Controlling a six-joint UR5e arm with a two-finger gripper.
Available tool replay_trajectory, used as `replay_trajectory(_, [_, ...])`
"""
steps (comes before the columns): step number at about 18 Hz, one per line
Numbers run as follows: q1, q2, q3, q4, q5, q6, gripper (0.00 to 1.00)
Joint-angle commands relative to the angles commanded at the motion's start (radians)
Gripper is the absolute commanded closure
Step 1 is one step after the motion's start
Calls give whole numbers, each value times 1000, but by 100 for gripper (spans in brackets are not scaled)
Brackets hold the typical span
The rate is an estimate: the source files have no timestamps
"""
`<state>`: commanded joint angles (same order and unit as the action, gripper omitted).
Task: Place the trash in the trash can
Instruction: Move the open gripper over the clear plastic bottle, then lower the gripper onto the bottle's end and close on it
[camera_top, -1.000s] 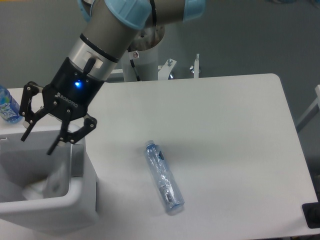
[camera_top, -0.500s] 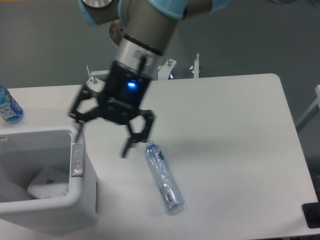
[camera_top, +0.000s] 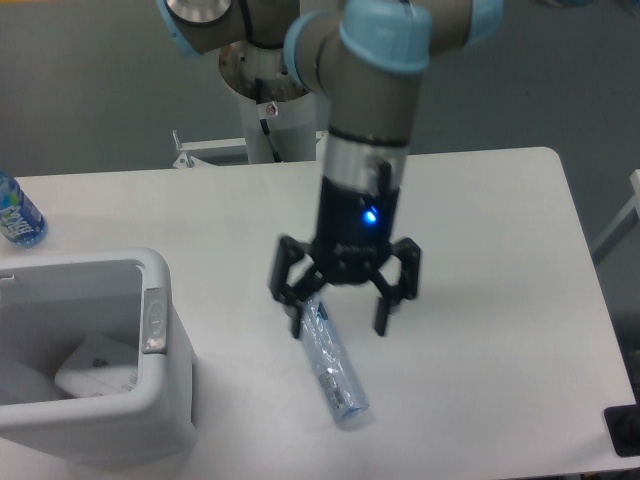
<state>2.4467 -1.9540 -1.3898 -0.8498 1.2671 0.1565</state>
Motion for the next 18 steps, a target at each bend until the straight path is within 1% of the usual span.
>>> replay_trajectory(3, [-2, -86, 8, 0, 3, 2, 0])
replay_trajectory(5, [-2, -127, 20, 0, 29, 2, 0])
replay_trajectory(7, [-11, -155, 12, 0, 101, 11, 0])
replay_trajectory(8, [-12, -169, 8, 0, 119, 30, 0])
replay_trajectory(13, [-35, -229, 11, -2, 126, 37, 0])
replay_trajectory(15, [-47, -249, 2, -3, 129, 32, 0])
replay_trajectory(18, [-51, -256, 0, -5, 153, 32, 0])
